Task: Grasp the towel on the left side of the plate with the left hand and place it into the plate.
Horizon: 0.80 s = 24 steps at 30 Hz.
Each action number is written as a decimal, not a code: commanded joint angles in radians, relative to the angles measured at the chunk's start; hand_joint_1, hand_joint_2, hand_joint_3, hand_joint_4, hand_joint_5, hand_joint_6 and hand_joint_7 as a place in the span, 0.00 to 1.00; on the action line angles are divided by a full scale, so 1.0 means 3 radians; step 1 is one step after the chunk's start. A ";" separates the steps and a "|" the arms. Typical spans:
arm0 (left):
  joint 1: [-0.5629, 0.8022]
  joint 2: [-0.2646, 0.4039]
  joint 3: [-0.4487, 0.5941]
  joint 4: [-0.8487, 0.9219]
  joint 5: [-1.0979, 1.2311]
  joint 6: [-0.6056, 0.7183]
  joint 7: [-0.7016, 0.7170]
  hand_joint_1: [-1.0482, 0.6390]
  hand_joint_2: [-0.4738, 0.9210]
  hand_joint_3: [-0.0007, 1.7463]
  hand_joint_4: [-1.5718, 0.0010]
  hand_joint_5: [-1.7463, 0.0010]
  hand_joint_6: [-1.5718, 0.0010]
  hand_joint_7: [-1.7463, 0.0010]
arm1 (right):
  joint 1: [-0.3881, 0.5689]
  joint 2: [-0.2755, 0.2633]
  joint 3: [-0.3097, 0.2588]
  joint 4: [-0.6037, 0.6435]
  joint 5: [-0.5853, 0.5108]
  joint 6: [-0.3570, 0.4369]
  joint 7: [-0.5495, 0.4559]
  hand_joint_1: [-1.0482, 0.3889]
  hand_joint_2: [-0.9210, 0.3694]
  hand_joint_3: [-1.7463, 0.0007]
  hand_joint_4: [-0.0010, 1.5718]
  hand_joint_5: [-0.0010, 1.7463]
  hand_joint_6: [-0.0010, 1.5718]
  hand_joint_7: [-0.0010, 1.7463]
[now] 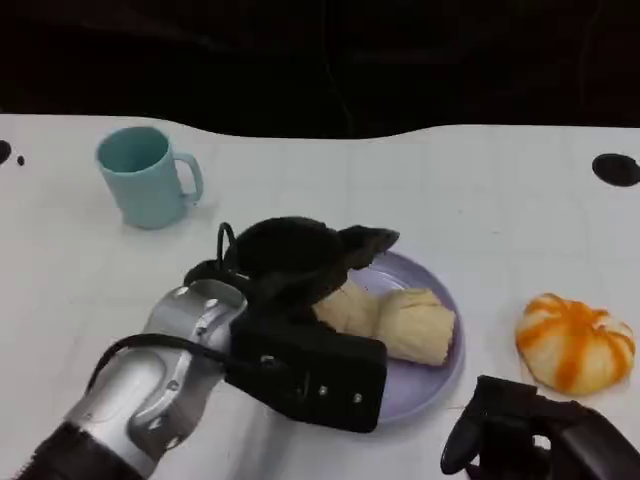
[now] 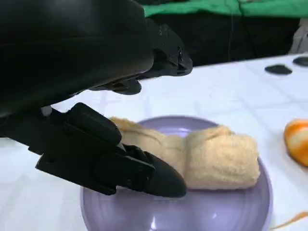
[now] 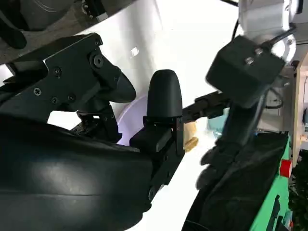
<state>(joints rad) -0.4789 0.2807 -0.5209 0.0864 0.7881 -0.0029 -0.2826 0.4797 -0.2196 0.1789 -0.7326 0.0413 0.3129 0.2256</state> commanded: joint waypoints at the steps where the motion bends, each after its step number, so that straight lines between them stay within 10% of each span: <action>1: 0.0170 0.0214 0.0183 -0.0273 -0.0069 -0.0040 -0.0045 0.15 1.00 0.09 0.80 0.90 0.88 0.98 | -0.0017 -0.0004 -0.0042 0.0000 0.0045 0.0010 0.0000 0.72 0.25 0.35 0.47 1.00 0.40 0.85; 16: 0.1264 0.0792 0.1038 -0.1040 -0.0469 -0.0742 0.0341 0.23 1.00 0.07 0.70 0.83 0.78 0.95 | -0.0045 -0.0015 -0.0035 -0.0018 0.0047 0.0059 0.0000 0.71 0.27 0.35 0.47 1.00 0.39 0.85; 24: 0.1841 0.0543 0.1473 -0.1170 -0.1081 -0.1171 0.0734 0.43 0.99 0.02 0.52 0.67 0.56 0.92 | -0.0047 -0.0022 -0.0054 -0.0006 0.0071 0.0056 0.0021 0.71 0.27 0.34 0.47 1.00 0.40 0.85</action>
<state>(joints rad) 0.0320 0.4741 -0.1187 -0.2515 0.5524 -0.3175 -0.1002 0.4646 -0.2202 0.1737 -0.7305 0.0537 0.3250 0.2310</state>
